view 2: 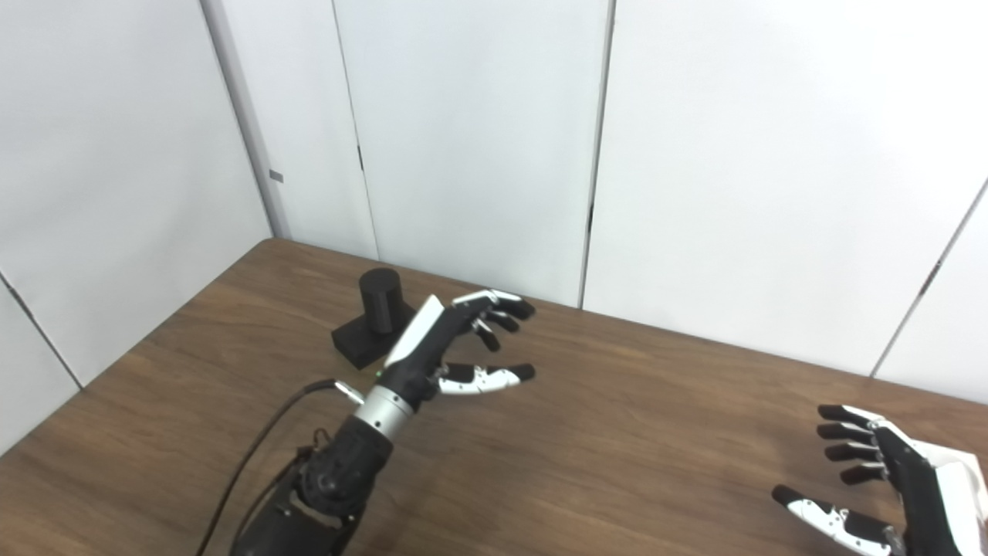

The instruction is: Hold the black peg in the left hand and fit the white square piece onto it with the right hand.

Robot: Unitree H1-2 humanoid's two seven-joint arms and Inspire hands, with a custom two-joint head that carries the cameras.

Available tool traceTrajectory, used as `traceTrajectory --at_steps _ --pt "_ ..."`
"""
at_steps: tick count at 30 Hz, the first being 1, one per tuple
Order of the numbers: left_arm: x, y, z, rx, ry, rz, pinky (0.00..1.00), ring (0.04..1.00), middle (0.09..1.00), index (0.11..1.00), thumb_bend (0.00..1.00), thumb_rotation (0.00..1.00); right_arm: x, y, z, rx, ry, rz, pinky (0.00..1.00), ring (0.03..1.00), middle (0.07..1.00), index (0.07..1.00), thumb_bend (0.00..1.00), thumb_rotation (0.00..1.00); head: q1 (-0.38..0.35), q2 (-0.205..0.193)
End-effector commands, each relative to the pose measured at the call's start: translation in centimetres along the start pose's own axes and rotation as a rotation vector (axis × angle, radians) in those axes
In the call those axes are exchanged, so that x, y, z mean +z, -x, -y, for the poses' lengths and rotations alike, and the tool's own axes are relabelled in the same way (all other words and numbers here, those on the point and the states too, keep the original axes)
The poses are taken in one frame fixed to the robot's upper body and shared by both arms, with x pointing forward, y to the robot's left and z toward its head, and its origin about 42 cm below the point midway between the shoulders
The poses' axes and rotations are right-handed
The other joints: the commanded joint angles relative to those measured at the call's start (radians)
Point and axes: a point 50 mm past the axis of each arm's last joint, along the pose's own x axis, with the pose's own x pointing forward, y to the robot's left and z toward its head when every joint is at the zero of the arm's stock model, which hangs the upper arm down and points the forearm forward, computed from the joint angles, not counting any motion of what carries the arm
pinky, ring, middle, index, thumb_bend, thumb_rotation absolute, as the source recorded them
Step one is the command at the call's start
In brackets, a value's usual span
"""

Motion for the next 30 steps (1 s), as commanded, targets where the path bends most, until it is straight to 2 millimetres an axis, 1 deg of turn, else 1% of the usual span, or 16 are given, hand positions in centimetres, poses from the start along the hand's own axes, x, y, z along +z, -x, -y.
traceTrajectory --at_steps 1,4,5,8,10,14,16,19,20,23,24,26,28,30 --pt "2.0 -1.4 -2.0 0.052 -0.065 0.075 0.53 0.687 0.737 0.704 0.76 0.14 1.8 -1.2 1.0 -0.035 0.002 0.076 0.5 0.62 0.672 0.707 0.59 0.0 0.001 0.001" --pt "2.1 -1.5 -3.1 0.085 -0.112 0.065 0.53 0.674 0.751 0.724 0.76 0.13 1.9 -1.2 1.1 -0.034 0.003 0.079 0.51 0.624 0.672 0.706 0.58 0.0 0.001 0.001" --pt "2.2 -1.5 -3.5 0.101 -0.118 0.055 0.52 0.668 0.759 0.735 0.78 0.11 1.9 -1.2 1.1 -0.033 0.003 0.079 0.51 0.626 0.674 0.706 0.58 0.0 0.001 0.001" --pt "2.3 -1.5 -4.6 0.132 -0.125 0.036 0.54 0.69 0.785 0.761 0.8 0.11 1.8 -1.2 1.2 -0.034 0.007 0.08 0.5 0.62 0.676 0.706 0.58 0.0 -0.002 0.004" --pt "2.7 -1.5 -5.3 0.159 -0.167 0.022 0.56 0.709 0.793 0.774 0.8 0.13 1.8 -1.2 1.2 -0.034 0.006 0.085 0.51 0.611 0.672 0.704 0.59 0.0 0.0 0.003" --pt "3.5 -1.7 -6.6 0.235 -0.28 -0.024 0.64 0.763 0.802 0.787 0.82 0.2 1.9 -1.3 1.2 -0.034 0.002 0.08 0.51 0.617 0.668 0.701 0.58 0.0 0.004 0.003" --pt "3.7 -1.9 -7.3 0.264 -0.324 -0.025 0.65 0.787 0.814 0.788 0.82 0.2 1.9 -1.4 1.2 -0.036 -0.001 0.077 0.51 0.618 0.67 0.702 0.58 0.0 0.008 0.001" --pt "3.6 -2.2 -8.7 0.276 -0.344 -0.026 0.67 0.776 0.8 0.794 0.82 0.2 1.9 -1.6 1.1 -0.038 -0.006 0.073 0.5 0.623 0.672 0.7 0.58 0.0 0.01 0.001" --pt "3.5 -2.2 -9.1 0.279 -0.352 -0.033 0.69 0.777 0.792 0.8 0.82 0.2 1.9 -1.6 1.1 -0.037 -0.006 0.074 0.5 0.623 0.672 0.7 0.58 0.0 0.009 0.0" --pt "3.0 -2.3 -10.5 0.29 -0.399 -0.047 0.72 0.802 0.809 0.807 0.82 0.24 1.9 -1.8 1.1 -0.037 -0.002 0.088 0.49 0.618 0.671 0.699 0.58 0.0 0.009 0.0" --pt "2.8 -2.3 -11.0 0.297 -0.427 -0.057 0.7 0.806 0.832 0.802 0.83 0.26 1.9 -1.9 1.1 -0.038 -0.001 0.092 0.49 0.613 0.668 0.697 0.58 0.0 0.009 -0.001" --pt "2.6 -2.2 -11.7 0.305 -0.462 -0.075 0.69 0.818 0.851 0.798 0.84 0.29 1.9 -2.0 1.1 -0.039 0.002 0.094 0.49 0.609 0.664 0.695 0.58 0.0 0.01 -0.001" --pt "2.5 -2.2 -12.2 0.311 -0.508 -0.102 0.66 0.796 0.824 0.776 0.85 0.31 1.9 -2.0 1.1 -0.04 0.003 0.086 0.49 0.605 0.659 0.693 0.59 0.0 0.011 -0.002" --pt "2.2 -2.1 -12.7 0.323 -0.592 -0.135 0.63 0.769 0.793 0.723 0.87 0.32 1.9 -2.0 1.1 -0.041 0.007 0.084 0.48 0.603 0.658 0.691 0.59 0.0 0.014 -0.001"
